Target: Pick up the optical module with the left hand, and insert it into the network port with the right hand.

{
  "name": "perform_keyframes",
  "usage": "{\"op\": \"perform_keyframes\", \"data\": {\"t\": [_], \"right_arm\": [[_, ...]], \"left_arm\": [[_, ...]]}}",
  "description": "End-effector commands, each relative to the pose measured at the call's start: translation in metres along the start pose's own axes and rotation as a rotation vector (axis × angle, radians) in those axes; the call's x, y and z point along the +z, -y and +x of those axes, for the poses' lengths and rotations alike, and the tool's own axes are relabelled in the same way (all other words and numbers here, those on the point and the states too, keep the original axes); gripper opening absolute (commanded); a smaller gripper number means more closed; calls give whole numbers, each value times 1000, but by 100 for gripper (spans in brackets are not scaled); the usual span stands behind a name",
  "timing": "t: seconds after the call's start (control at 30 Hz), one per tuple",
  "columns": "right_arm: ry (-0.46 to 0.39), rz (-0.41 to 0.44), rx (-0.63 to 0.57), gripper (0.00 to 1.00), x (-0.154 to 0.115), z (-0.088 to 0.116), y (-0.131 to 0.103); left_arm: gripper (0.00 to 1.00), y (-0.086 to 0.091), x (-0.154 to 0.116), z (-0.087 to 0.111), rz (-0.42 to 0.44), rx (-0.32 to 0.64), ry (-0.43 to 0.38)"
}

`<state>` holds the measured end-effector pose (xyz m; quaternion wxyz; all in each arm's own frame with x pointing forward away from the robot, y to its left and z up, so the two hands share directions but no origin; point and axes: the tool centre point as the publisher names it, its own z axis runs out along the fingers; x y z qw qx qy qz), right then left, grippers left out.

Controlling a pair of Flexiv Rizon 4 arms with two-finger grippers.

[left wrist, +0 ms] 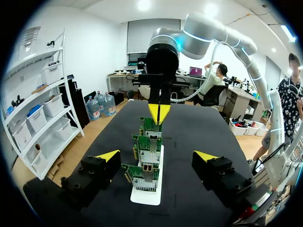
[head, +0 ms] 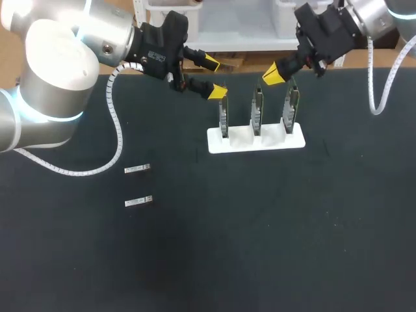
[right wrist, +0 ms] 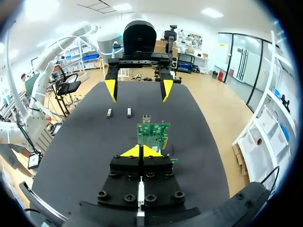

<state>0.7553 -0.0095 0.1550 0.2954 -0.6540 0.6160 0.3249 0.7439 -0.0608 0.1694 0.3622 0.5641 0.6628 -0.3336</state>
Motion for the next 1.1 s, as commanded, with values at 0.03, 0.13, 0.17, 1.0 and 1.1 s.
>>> {"op": "perform_keyframes", "data": {"t": [0.03, 0.13, 0.17, 1.0, 1.1], "right_arm": [[1, -3, 3, 0, 1, 2, 3], [1, -2, 7, 0, 0, 3, 4], [1, -1, 7, 0, -1, 3, 5], [7, 9, 31, 100, -7, 5, 3], [7, 9, 31, 100, -7, 5, 3]], "left_arm": [[100, -1, 1, -1, 1, -2, -6], [100, -1, 1, -1, 1, -2, -6], [100, -1, 1, -1, 1, -2, -6], [100, -1, 1, -1, 1, -2, -6], [100, -1, 1, -1, 1, -2, -6]]}}
